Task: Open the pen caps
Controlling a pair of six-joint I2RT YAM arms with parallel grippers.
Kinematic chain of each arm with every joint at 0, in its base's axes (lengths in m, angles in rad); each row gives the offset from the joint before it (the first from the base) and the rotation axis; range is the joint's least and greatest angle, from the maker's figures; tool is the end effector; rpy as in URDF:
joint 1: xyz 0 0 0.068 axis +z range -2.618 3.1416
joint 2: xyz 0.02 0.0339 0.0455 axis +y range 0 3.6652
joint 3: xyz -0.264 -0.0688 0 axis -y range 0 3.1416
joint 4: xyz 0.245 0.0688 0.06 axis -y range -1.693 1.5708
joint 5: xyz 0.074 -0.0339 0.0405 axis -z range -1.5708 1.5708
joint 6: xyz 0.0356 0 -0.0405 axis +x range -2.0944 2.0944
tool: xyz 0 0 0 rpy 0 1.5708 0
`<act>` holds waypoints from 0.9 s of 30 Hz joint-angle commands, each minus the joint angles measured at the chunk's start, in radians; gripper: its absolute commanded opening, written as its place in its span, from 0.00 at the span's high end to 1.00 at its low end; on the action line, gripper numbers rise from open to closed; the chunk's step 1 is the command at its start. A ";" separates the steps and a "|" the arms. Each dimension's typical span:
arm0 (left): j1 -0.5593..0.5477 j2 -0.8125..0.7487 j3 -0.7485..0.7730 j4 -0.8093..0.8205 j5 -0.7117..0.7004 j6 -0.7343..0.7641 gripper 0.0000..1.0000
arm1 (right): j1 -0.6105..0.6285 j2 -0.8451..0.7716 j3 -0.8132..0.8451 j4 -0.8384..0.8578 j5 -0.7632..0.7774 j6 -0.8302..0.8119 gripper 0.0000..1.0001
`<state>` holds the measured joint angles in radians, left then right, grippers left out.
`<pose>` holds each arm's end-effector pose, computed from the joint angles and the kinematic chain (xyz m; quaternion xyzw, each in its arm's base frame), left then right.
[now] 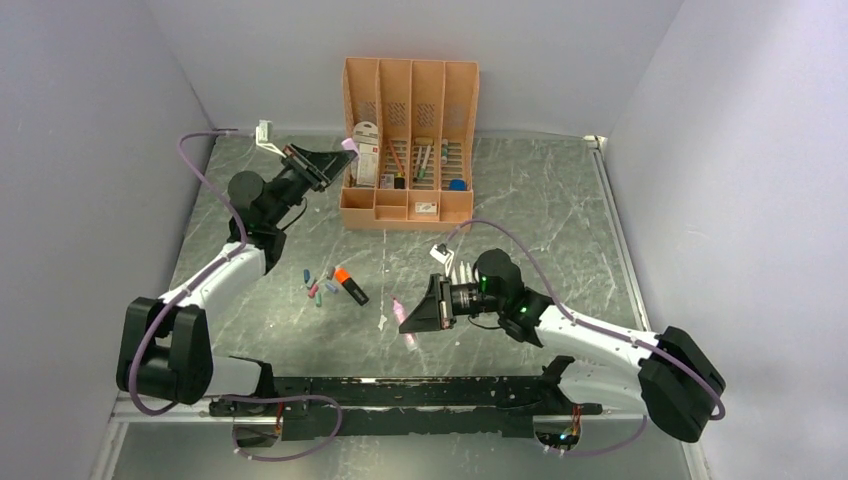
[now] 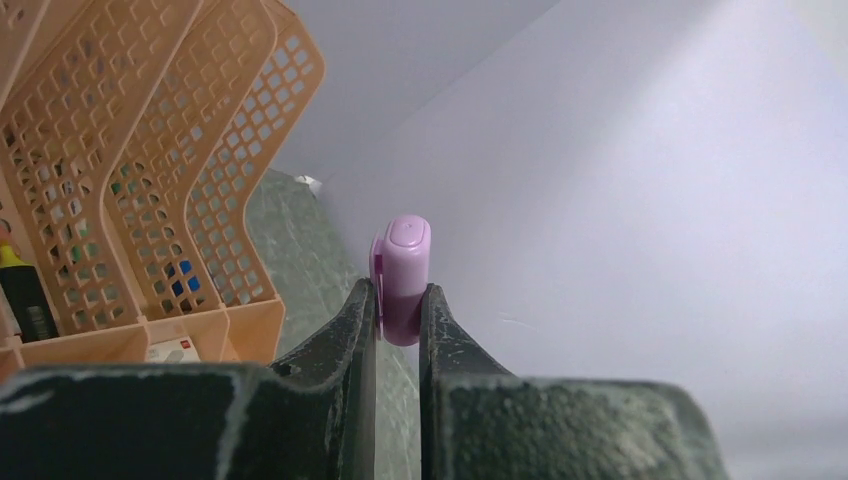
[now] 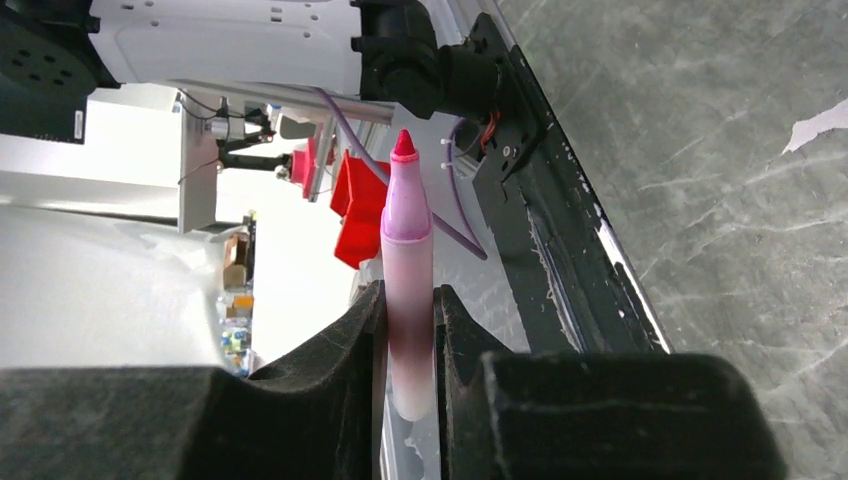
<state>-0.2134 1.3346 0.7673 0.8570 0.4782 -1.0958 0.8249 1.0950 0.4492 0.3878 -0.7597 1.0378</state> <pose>0.2881 -0.0792 0.3193 -0.0762 0.6061 -0.5865 0.5318 0.1363 0.1836 0.2232 -0.1468 0.7556 0.6301 0.1025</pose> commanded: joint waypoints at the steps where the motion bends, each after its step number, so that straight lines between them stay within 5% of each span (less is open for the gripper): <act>1: 0.006 -0.016 0.058 -0.097 0.055 0.053 0.83 | -0.003 -0.028 0.023 -0.098 0.006 -0.034 1.00; 8: 0.006 -0.175 0.110 -0.877 0.102 0.301 0.83 | -0.048 0.070 0.256 -0.598 0.274 -0.333 1.00; 11: 0.005 -0.250 0.067 -1.081 0.091 0.368 0.82 | -0.060 0.145 0.362 -0.764 0.461 -0.437 1.00; 16: 0.005 -0.383 -0.010 -1.219 0.061 0.404 0.81 | -0.083 0.313 0.499 -0.906 0.712 -0.505 1.00; 27: 0.006 -0.400 -0.018 -1.289 0.053 0.447 0.82 | -0.127 0.570 0.606 -0.899 0.942 -0.555 1.00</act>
<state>-0.2127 0.9443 0.7597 -0.4015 0.5358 -0.6720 0.7113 1.6180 1.0203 -0.4965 0.0658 0.5232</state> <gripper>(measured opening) 0.207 0.183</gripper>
